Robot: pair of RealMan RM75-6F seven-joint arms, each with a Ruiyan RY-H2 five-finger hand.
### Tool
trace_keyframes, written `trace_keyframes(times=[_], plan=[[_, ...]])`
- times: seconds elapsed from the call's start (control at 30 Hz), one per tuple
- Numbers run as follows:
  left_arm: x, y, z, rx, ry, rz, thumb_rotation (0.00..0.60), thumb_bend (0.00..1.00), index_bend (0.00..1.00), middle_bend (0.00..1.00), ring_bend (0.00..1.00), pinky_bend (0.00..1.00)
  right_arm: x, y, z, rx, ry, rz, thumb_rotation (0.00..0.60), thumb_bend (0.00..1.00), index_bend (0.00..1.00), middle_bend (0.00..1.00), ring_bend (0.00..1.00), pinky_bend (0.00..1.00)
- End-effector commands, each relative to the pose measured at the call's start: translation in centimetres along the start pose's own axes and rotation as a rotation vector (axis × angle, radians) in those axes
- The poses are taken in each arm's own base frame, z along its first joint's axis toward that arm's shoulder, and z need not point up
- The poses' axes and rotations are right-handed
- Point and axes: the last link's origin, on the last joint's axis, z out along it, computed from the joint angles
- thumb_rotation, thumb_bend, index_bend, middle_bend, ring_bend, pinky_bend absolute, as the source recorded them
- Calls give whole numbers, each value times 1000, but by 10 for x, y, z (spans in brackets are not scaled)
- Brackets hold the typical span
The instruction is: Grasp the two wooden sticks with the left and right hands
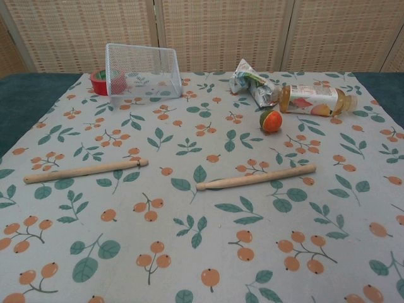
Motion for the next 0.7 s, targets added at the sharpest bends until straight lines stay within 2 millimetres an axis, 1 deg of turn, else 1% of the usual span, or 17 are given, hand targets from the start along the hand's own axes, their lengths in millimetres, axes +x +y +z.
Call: trace_keyframes(times=[0.03,0.13,0.2,0.27,0.3,0.37,0.5,0.6,0.7], plan=[[0,3,-2,-14,1,-4,600,454,0,115,111,207,1,-2,-1,7,7,-8,600,302,45,53,0,58],[-3,12,-2,-56,-19,-19,600,452,1,120,111,206,5,-4,-2,15,27,12,600,302,45,53,0,58],[-9,22,0,-101,-39,-32,600,452,13,132,114,204,10,-4,-1,17,46,18,600,302,45,53,0,58],[-20,37,6,-158,-88,-60,600,453,37,154,122,204,16,-6,4,30,63,26,600,302,46,53,0,58],[-27,46,12,-181,-127,-81,600,452,45,165,126,204,20,-7,8,40,70,24,600,302,46,53,0,58],[-36,59,24,-209,-166,-74,600,453,59,183,134,204,26,-8,14,46,78,23,600,302,46,53,0,58],[-53,85,53,-237,-153,19,600,453,118,206,140,202,34,-13,26,66,84,22,600,302,50,54,0,58],[-63,104,63,-254,-168,36,600,453,183,239,146,201,36,-15,30,79,85,-6,600,302,50,54,0,58],[-74,125,74,-278,-164,58,600,453,215,271,157,200,35,-17,32,84,71,-2,600,302,48,54,0,58]])
